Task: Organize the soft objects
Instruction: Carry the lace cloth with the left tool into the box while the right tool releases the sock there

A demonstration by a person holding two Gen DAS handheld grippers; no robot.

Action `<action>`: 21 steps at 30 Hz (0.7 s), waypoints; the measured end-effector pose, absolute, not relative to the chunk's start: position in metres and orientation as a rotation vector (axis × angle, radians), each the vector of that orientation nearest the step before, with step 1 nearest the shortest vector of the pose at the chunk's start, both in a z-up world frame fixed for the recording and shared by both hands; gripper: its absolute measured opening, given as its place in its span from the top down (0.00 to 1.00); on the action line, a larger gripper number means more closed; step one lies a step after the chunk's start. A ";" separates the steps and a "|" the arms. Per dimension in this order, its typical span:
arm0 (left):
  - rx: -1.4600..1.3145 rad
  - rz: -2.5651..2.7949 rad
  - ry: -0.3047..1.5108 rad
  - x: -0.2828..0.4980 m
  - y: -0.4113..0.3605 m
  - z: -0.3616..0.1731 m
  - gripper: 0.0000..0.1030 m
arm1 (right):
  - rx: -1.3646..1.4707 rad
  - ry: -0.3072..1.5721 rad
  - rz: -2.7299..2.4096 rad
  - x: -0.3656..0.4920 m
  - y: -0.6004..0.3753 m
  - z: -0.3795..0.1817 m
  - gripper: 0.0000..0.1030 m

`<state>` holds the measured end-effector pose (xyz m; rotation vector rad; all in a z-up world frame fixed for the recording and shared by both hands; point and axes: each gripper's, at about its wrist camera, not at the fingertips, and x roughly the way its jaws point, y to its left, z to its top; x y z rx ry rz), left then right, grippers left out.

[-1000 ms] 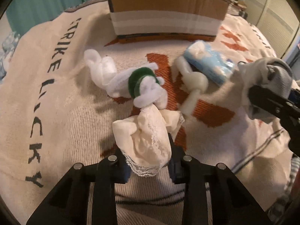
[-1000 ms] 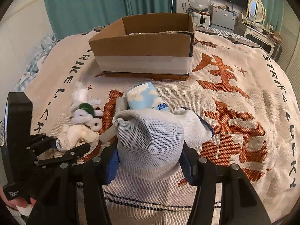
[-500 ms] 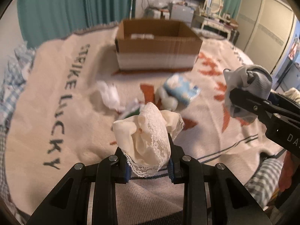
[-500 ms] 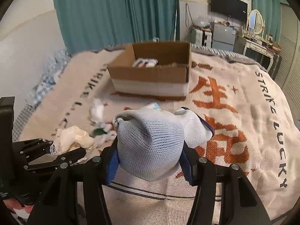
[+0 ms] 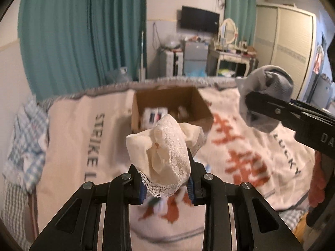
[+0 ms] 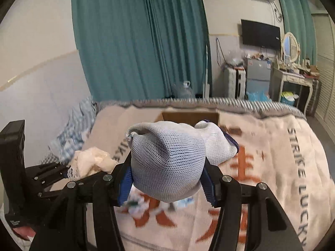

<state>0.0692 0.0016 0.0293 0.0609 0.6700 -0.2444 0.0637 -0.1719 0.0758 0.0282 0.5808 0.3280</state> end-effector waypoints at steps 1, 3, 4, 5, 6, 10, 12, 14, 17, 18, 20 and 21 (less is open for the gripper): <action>0.072 -0.239 0.654 0.080 0.001 0.036 0.72 | 0.029 0.573 0.333 0.072 -0.172 0.081 0.46; 0.084 -0.234 0.638 0.092 0.001 0.043 0.72 | 0.038 0.562 0.349 0.090 -0.172 0.090 0.46; 0.088 -0.235 0.631 0.102 0.000 0.047 0.72 | 0.042 0.558 0.360 0.101 -0.170 0.093 0.46; 0.089 -0.238 0.627 0.110 0.000 0.049 0.72 | 0.044 0.558 0.368 0.112 -0.169 0.095 0.46; 0.092 -0.239 0.622 0.119 -0.002 0.051 0.72 | 0.046 0.559 0.372 0.122 -0.168 0.096 0.46; 0.119 -0.227 0.612 0.163 -0.007 0.048 0.72 | 0.056 0.586 0.361 0.172 -0.169 0.088 0.46; 0.113 -0.231 0.618 0.185 -0.008 0.043 0.72 | 0.064 0.609 0.350 0.198 -0.173 0.078 0.46; 0.108 -0.238 0.632 0.209 -0.010 0.031 0.72 | 0.057 0.639 0.337 0.225 -0.175 0.065 0.46; 0.100 -0.257 0.666 0.243 -0.015 0.008 0.72 | 0.057 0.691 0.336 0.264 -0.177 0.038 0.46; 0.094 -0.265 0.685 0.253 -0.017 -0.002 0.72 | 0.056 0.703 0.337 0.273 -0.178 0.029 0.46; 0.096 -0.282 0.717 0.269 -0.021 -0.020 0.72 | 0.040 0.724 0.330 0.294 -0.179 0.010 0.46; 0.106 -0.292 0.729 0.276 -0.024 -0.028 0.72 | 0.039 0.732 0.328 0.300 -0.179 0.003 0.46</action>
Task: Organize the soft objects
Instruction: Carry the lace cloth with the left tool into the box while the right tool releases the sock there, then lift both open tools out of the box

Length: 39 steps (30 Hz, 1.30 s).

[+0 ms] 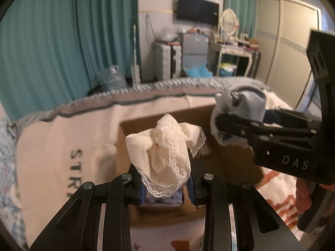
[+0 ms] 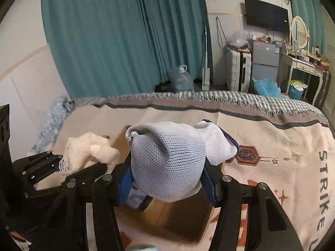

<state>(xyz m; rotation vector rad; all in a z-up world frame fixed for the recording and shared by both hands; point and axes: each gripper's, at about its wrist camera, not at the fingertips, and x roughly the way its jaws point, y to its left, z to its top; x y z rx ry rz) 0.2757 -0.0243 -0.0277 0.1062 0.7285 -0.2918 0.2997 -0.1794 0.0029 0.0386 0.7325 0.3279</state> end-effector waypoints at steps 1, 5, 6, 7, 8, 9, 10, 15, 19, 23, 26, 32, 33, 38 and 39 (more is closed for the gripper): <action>0.124 -0.301 0.735 0.281 -0.028 -0.036 0.72 | 0.042 0.745 0.328 0.308 -0.180 -0.006 0.45; 0.173 -0.302 0.743 0.294 -0.038 -0.056 0.71 | 0.065 0.780 0.331 0.329 -0.190 -0.035 0.43; 0.164 -0.307 0.748 0.296 -0.038 -0.059 0.71 | 0.072 0.779 0.337 0.331 -0.191 -0.038 0.41; 0.156 -0.306 0.753 0.297 -0.038 -0.063 0.69 | 0.074 0.776 0.337 0.332 -0.191 -0.041 0.40; 0.156 -0.301 0.753 0.298 -0.039 -0.064 0.68 | 0.075 0.771 0.336 0.333 -0.192 -0.043 0.39; 0.164 -0.291 0.750 0.299 -0.040 -0.066 0.68 | 0.077 0.768 0.338 0.333 -0.192 -0.043 0.36; 0.181 -0.269 0.749 0.300 -0.041 -0.068 0.61 | 0.080 0.768 0.340 0.332 -0.191 -0.043 0.35; 0.187 -0.227 0.717 0.293 -0.037 -0.063 0.26 | 0.079 0.749 0.324 0.322 -0.191 -0.029 0.23; 0.174 -0.205 0.704 0.282 -0.028 -0.040 0.26 | 0.085 0.720 0.301 0.308 -0.198 -0.006 0.21; 0.181 -0.182 0.647 0.258 -0.019 -0.001 0.26 | 0.088 0.678 0.275 0.284 -0.205 0.034 0.16; 0.169 -0.165 0.591 0.227 -0.011 0.039 0.26 | 0.077 0.640 0.266 0.259 -0.206 0.068 0.16; 0.140 -0.119 0.464 0.166 0.008 0.102 0.13 | 0.026 0.551 0.267 0.188 -0.200 0.136 0.14; 0.132 -0.114 0.444 0.154 0.011 0.112 0.13 | 0.019 0.540 0.267 0.175 -0.199 0.145 0.11; 0.122 -0.107 0.417 0.108 0.022 0.138 0.13 | -0.047 0.512 0.266 0.118 -0.192 0.174 0.07; 0.120 -0.106 0.410 0.099 0.023 0.139 0.13 | -0.061 0.510 0.263 0.109 -0.190 0.176 0.06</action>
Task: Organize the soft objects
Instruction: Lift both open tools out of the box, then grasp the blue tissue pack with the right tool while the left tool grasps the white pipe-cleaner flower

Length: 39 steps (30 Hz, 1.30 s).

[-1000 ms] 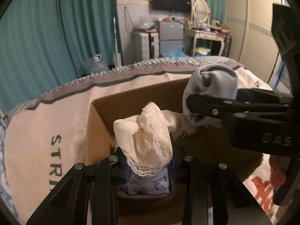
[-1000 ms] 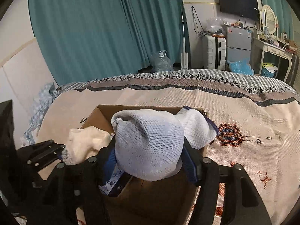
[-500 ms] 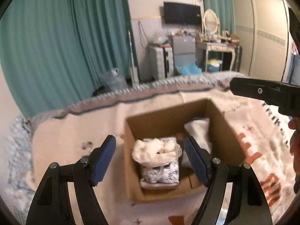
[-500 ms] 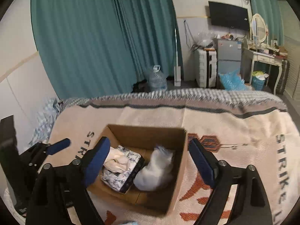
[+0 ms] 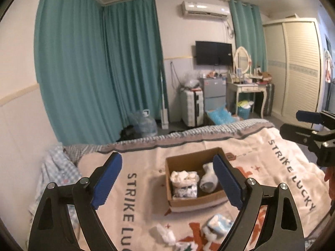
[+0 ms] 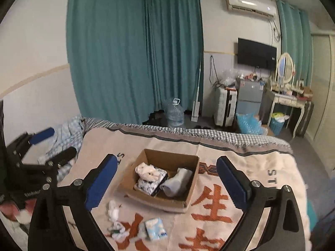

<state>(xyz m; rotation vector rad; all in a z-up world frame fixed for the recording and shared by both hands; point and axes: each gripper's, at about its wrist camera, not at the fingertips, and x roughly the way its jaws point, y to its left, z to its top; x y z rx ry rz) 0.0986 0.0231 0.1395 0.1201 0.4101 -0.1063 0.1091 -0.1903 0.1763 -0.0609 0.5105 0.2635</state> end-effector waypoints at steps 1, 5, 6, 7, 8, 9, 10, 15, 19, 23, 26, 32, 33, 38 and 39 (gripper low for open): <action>0.113 -0.100 0.407 0.089 0.026 0.140 0.13 | -0.073 0.508 0.261 0.100 -0.189 0.178 0.06; 0.085 -0.088 0.443 0.070 0.031 0.131 0.13 | -0.095 0.513 0.264 0.072 -0.185 0.173 0.06; 0.076 -0.091 0.457 0.068 0.032 0.125 0.13 | -0.099 0.517 0.266 0.070 -0.184 0.169 0.06; 0.069 -0.086 0.473 0.067 0.034 0.117 0.13 | -0.104 0.522 0.267 0.068 -0.182 0.164 0.06; 0.064 -0.070 0.489 0.067 0.036 0.108 0.13 | -0.107 0.527 0.277 0.065 -0.182 0.157 0.06; 0.061 -0.062 0.504 0.067 0.037 0.099 0.13 | -0.109 0.533 0.286 0.064 -0.181 0.150 0.06; 0.054 -0.063 0.519 0.069 0.038 0.089 0.13 | -0.111 0.545 0.290 0.064 -0.180 0.141 0.06; 0.012 -0.035 0.623 0.078 0.045 0.033 0.13 | -0.127 0.645 0.306 0.077 -0.171 0.083 0.06; -0.011 -0.013 0.710 0.093 0.044 -0.010 0.13 | -0.147 0.730 0.323 0.096 -0.166 0.035 0.06; -0.039 -0.003 0.770 0.102 0.041 -0.047 0.14 | -0.147 0.830 0.337 0.118 -0.161 -0.021 0.07; -0.026 0.011 0.829 0.109 0.035 -0.077 0.14 | -0.166 0.910 0.351 0.133 -0.156 -0.064 0.11; -0.027 0.004 0.999 0.124 0.029 -0.140 0.15 | -0.206 1.028 0.345 0.157 -0.150 -0.129 0.20; -0.027 0.000 1.026 0.125 0.028 -0.149 0.15 | -0.213 1.038 0.341 0.160 -0.150 -0.135 0.22; -0.007 -0.034 1.093 0.126 0.018 -0.169 0.15 | -0.218 1.061 0.331 0.173 -0.147 -0.155 0.28; -0.003 -0.040 1.100 0.126 0.017 -0.171 0.15 | -0.220 1.062 0.333 0.174 -0.147 -0.156 0.34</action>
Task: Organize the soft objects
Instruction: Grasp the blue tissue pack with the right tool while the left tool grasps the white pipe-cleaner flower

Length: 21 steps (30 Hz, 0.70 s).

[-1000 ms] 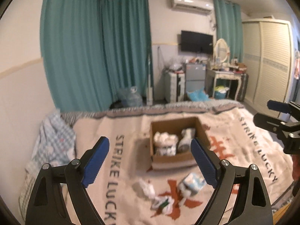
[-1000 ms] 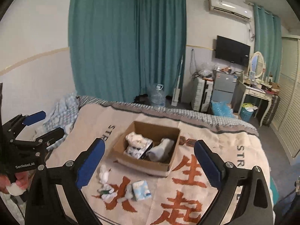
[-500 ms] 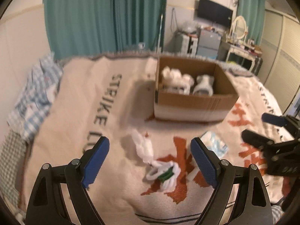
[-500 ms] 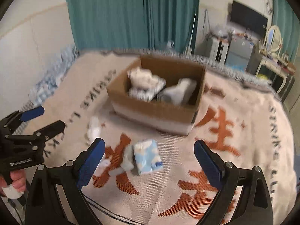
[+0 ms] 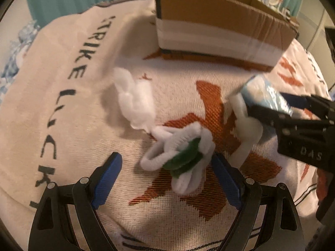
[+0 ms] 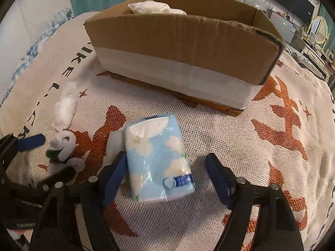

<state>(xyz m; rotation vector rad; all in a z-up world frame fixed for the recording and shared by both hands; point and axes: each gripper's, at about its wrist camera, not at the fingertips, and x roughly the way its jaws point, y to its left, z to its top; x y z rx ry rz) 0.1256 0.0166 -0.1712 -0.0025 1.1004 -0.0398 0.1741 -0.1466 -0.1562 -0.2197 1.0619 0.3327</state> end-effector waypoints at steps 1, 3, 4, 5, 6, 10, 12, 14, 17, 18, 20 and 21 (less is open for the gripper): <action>0.001 -0.042 1.110 0.126 0.015 -0.174 0.15 | -0.222 1.062 0.335 0.176 -0.145 -0.156 0.40; 0.008 -0.030 1.126 0.128 0.015 -0.179 0.15 | -0.222 1.054 0.333 0.176 -0.144 -0.156 0.50; 0.008 -0.031 1.124 0.127 0.015 -0.179 0.20 | -0.223 1.051 0.329 0.176 -0.143 -0.155 0.50; 0.005 -0.038 1.123 0.126 0.014 -0.179 0.26 | -0.222 1.045 0.326 0.176 -0.143 -0.155 0.50; 0.003 -0.049 1.122 0.125 0.013 -0.179 0.28 | -0.220 1.041 0.325 0.175 -0.144 -0.154 0.51; 0.008 -0.086 1.115 0.116 0.010 -0.177 0.47 | -0.210 1.033 0.311 0.171 -0.146 -0.151 0.51; 0.011 -0.099 1.121 0.113 0.008 -0.175 0.52 | -0.204 1.027 0.305 0.168 -0.147 -0.148 0.51; 0.002 -0.111 1.125 0.109 0.011 -0.173 0.55 | -0.198 1.021 0.299 0.159 -0.151 -0.143 0.52; -0.029 -0.129 1.121 0.099 0.016 -0.168 0.57 | -0.179 1.012 0.289 0.150 -0.155 -0.136 0.52; -0.035 -0.130 1.115 0.098 0.017 -0.163 0.57 | -0.172 1.008 0.285 0.146 -0.157 -0.133 0.52; -0.044 -0.135 1.102 0.094 0.012 -0.152 0.57 | -0.167 1.002 0.282 0.139 -0.159 -0.127 0.52; -0.047 -0.138 1.094 0.094 0.014 -0.148 0.57 | -0.164 0.998 0.280 0.135 -0.160 -0.124 0.52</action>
